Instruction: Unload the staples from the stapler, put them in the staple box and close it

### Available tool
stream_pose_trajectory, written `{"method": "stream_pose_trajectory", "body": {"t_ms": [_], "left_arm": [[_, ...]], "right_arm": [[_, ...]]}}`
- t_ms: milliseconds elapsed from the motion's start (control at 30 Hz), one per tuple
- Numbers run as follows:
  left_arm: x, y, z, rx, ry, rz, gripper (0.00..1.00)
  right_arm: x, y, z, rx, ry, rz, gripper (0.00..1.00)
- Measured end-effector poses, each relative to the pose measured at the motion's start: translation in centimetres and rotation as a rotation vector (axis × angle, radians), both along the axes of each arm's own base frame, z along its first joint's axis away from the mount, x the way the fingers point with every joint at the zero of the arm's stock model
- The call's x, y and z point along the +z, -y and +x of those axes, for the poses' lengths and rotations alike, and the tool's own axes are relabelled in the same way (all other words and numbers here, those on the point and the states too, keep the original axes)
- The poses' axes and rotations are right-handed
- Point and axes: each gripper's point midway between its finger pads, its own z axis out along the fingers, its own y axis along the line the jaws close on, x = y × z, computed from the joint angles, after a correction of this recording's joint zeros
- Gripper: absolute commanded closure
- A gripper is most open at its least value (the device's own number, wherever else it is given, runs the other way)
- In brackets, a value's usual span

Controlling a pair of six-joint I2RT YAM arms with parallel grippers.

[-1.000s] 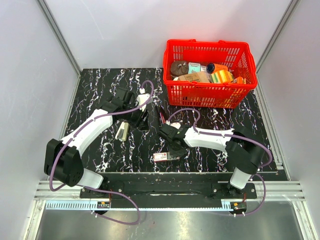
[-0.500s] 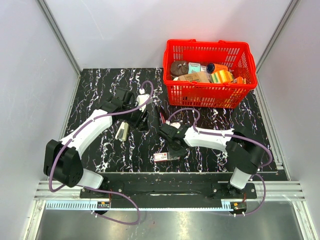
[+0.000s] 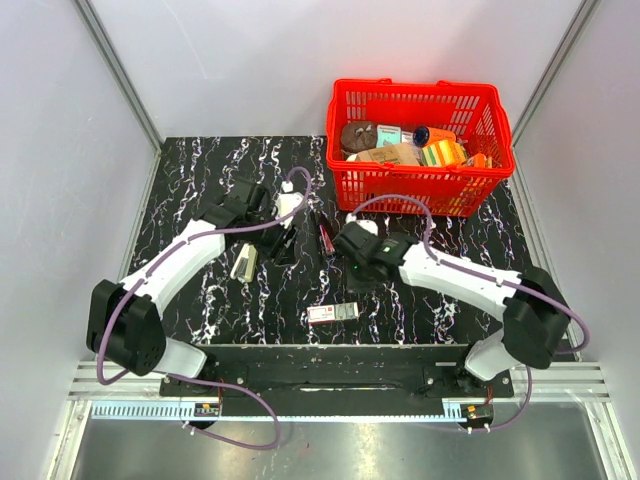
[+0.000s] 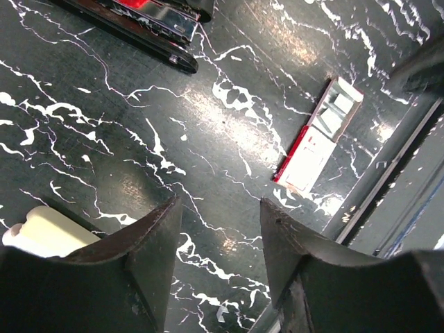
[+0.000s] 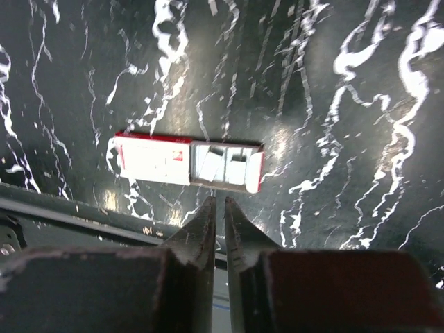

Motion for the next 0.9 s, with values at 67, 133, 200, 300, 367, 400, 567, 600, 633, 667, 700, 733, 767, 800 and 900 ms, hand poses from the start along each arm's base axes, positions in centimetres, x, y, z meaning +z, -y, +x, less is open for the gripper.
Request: {"method": "stream_pose_trajectory", "body": {"t_ms": [67,133,200,300,367,400,567,600,633,667,700,733,767,800,900], "left_arm": [[-0.6,0.1,-0.2,-0.031,0.017,0.016,0.48],[-2.0,0.1,-1.1,-0.073,0.019,0.048,0.48],[-3.7,0.2,-2.6,-0.124,0.007,0.094,0.48],[-5.9,0.4,-4.8,-0.214,0.002,0.160,0.49],[-6.8,0.8,-5.8,-0.267,0.009,0.193,0.49],[-7.2,0.9,-5.9,-0.284,0.018,0.206,0.49],[-8.8,1.4,-6.1,-0.333,0.064,0.265,0.50],[-9.1,1.5,-6.1,-0.341,0.070,0.272,0.50],[-9.3,1.5,-6.2,-0.350,0.082,0.284,0.50],[-9.6,1.6,-6.4,-0.363,0.090,0.293,0.50],[-9.8,1.7,-6.6,-0.375,0.096,0.303,0.50],[-9.9,1.8,-6.7,-0.384,0.103,0.310,0.50],[-10.1,1.9,-6.7,-0.393,0.109,0.316,0.50],[-10.2,2.0,-6.8,-0.402,0.114,0.324,0.50],[-10.6,2.2,-6.8,-0.413,0.126,0.336,0.50]], "right_arm": [[0.3,0.9,0.9,-0.039,0.008,0.033,0.87],[-0.4,2.2,1.3,-0.073,-0.006,0.056,0.87],[-1.9,3.4,1.0,-0.100,-0.050,0.077,0.87],[-4.2,4.4,0.1,-0.121,-0.126,0.103,0.87],[-5.3,4.6,-0.4,-0.129,-0.166,0.138,0.87],[-5.7,4.6,-0.6,-0.132,-0.181,0.159,0.87],[-6.7,4.1,-0.6,-0.158,-0.221,0.282,0.85],[-6.9,4.1,-0.5,-0.163,-0.225,0.299,0.85],[-7.0,4.0,-0.5,-0.168,-0.231,0.321,0.84],[-7.1,4.0,-0.5,-0.172,-0.234,0.336,0.84],[-7.2,3.9,-0.5,-0.176,-0.239,0.352,0.84],[-7.3,3.9,-0.5,-0.180,-0.242,0.366,0.84],[-7.3,3.7,-0.5,-0.181,-0.245,0.382,0.84],[-7.3,3.6,-0.5,-0.182,-0.244,0.395,0.84],[-7.3,3.4,-0.4,-0.182,-0.246,0.425,0.84]]}}
